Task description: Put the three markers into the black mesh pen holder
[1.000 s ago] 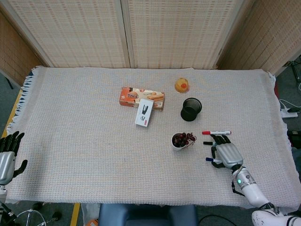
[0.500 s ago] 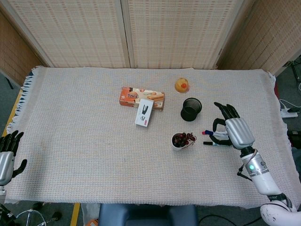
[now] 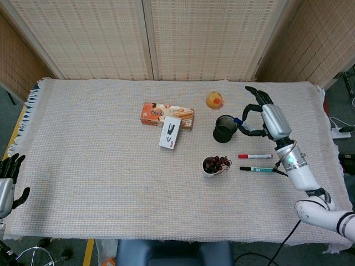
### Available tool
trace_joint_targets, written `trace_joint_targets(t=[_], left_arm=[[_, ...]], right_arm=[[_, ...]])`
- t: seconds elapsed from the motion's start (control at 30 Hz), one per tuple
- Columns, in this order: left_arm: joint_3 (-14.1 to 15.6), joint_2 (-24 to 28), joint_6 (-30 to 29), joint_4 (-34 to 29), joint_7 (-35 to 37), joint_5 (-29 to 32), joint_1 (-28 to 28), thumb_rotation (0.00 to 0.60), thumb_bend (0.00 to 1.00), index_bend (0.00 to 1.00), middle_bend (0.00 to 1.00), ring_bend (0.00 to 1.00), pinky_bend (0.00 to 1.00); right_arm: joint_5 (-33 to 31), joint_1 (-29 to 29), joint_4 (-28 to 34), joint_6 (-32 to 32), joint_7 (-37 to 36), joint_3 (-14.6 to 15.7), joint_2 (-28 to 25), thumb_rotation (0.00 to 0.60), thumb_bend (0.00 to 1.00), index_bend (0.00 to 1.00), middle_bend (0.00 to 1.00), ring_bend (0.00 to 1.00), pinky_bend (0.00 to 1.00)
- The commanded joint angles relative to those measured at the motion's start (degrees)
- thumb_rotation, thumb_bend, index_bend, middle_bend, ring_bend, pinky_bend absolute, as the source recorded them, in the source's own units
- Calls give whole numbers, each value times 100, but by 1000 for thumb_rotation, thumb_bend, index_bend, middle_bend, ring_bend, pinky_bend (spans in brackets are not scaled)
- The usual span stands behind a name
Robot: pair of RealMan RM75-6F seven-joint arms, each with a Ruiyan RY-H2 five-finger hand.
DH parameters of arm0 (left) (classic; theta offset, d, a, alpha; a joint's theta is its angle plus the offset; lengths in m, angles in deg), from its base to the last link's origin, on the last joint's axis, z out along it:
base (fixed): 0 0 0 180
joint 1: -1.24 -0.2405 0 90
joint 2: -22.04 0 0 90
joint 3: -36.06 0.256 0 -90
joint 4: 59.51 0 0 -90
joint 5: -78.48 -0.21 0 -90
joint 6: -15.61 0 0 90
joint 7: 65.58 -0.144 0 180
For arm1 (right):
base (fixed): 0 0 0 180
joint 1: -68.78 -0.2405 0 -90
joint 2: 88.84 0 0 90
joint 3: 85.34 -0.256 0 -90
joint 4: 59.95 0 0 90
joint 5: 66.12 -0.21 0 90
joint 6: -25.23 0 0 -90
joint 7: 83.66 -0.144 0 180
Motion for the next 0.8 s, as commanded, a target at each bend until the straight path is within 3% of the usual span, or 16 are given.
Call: trace_joint_targets(t=[0.03,0.1,0.27,0.47,0.8], left_arm=[[-18,-19,65,44,8,70,23,600,319,3,0,0,32],[-27,-31,106,77,0,116,35,600,319,2,0,0,32],[-36,-48,129,109,-7,152,43,600,319,3,0,0,33],[-29,-135,357,252,-56,294,120,600,319,3,0,0,32],[-60,-175,434,354,-52,434,133,600,319,4,0,0,32]], right_arm=[[229,-582,-1361,-425,-1200,-28,783,600,300,781,50,78,0],[332,-748,-1940,-483,-1685,13,1064,600,316,783,53,81,0],[430,-920,-2538,-553,-2143,80,1349,600,327,794,58,89,0],[578,-1477,-4282,-1100,-3323,325,2220,600,327,795,58,93,0],[755,-1871,-5728,-1564,-4483,704,2945,600,327,801,58,103,0]])
